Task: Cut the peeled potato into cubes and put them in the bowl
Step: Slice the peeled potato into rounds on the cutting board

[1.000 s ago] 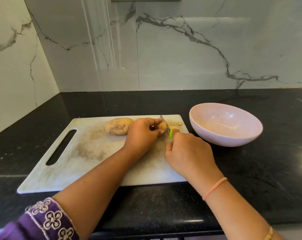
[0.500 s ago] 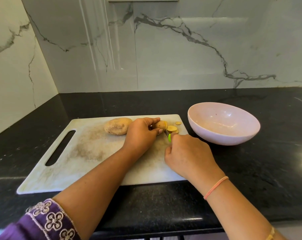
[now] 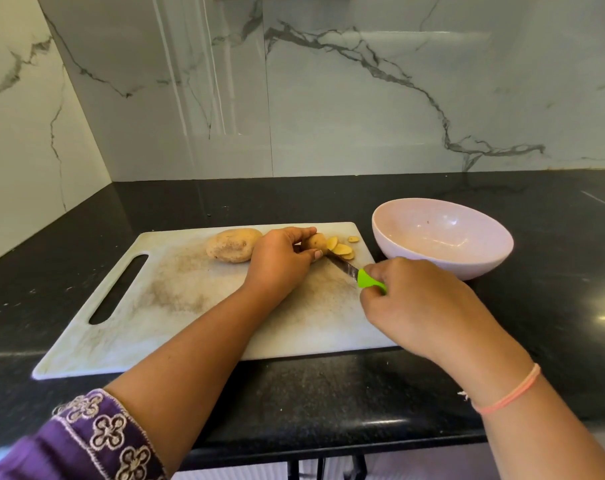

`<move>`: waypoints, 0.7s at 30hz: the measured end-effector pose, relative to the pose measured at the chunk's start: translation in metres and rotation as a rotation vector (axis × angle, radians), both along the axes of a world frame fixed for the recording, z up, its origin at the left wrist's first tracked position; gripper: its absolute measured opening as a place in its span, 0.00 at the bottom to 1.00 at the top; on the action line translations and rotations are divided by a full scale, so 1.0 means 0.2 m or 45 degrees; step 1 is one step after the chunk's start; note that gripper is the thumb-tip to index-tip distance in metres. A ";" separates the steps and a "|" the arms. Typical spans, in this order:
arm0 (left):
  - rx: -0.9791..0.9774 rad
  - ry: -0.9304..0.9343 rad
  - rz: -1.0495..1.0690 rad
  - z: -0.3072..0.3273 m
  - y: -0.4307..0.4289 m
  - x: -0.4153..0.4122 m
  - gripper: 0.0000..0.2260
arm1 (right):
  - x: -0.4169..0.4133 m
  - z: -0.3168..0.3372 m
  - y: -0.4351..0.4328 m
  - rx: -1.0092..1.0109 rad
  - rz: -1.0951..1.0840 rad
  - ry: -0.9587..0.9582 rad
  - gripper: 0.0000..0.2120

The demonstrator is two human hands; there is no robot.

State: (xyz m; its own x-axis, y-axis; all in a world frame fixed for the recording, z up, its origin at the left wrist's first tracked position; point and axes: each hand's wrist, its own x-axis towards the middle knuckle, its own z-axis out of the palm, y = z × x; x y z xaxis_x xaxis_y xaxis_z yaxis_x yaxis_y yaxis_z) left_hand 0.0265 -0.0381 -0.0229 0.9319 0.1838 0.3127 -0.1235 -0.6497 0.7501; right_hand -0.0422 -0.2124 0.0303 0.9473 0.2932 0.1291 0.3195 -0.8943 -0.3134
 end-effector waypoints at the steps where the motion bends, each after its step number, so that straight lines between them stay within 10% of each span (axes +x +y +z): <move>1: 0.007 0.000 -0.001 0.00 0.00 0.00 0.19 | 0.00 0.00 -0.01 0.064 -0.003 0.011 0.19; 21: -0.083 0.022 -0.028 0.01 0.00 0.00 0.20 | 0.15 -0.09 0.14 0.169 -0.044 -0.123 0.16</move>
State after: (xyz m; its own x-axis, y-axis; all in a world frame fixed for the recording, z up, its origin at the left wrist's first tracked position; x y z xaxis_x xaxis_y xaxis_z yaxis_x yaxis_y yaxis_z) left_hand 0.0270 -0.0374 -0.0204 0.9411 0.1829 0.2843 -0.1237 -0.5964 0.7931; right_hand -0.0128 -0.1841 0.0121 0.9379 0.2346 0.2554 0.3233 -0.8580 -0.3992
